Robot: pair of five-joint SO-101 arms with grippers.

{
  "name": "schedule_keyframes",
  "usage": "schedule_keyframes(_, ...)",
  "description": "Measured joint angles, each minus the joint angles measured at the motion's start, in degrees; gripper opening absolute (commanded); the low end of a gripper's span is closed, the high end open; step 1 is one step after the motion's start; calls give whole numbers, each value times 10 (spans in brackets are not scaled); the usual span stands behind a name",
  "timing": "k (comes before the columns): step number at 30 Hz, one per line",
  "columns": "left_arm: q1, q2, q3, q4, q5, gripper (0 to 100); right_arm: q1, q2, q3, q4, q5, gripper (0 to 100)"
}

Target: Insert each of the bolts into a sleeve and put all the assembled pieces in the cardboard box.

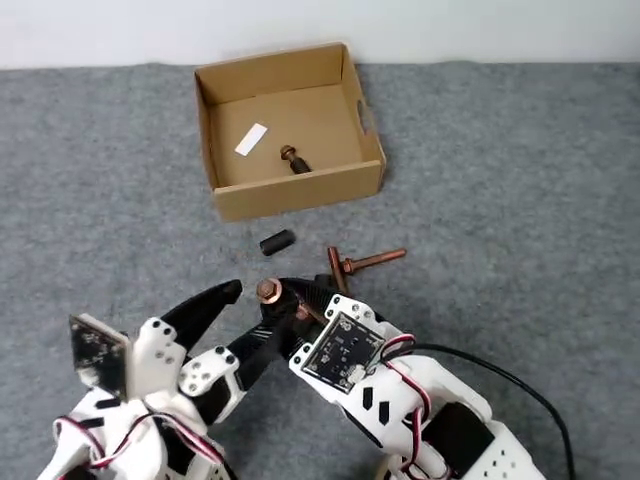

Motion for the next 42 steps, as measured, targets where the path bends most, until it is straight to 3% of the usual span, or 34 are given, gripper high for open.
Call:
schedule_keyframes(3,-25,0,-5,0,-2,0,29,0,0,0,-32,8)
schedule_keyframes(10,-164,0,29,-20,-92,4,184,25,-8,21,-152,8)
schedule_keyframes(13,-224,0,100,-24,-118,4,237,84,-59,21,-195,8)
schedule_keyframes(20,-293,2,298,-60,-188,5,279,343,-264,21,-234,8)
schedule_keyframes(24,-303,2,379,-125,-212,5,280,524,-413,21,-234,8)
schedule_keyframes(28,-303,3,385,-149,-213,5,278,700,-579,21,-234,8)
schedule_keyframes(32,-296,3,385,-141,-208,5,280,866,-746,21,-234,9)
schedule_keyframes(36,-295,3,385,-99,-142,5,280,1020,-888,21,-208,9)
schedule_keyframes(42,-295,3,385,-98,-130,5,280,1193,-1021,21,-200,9)
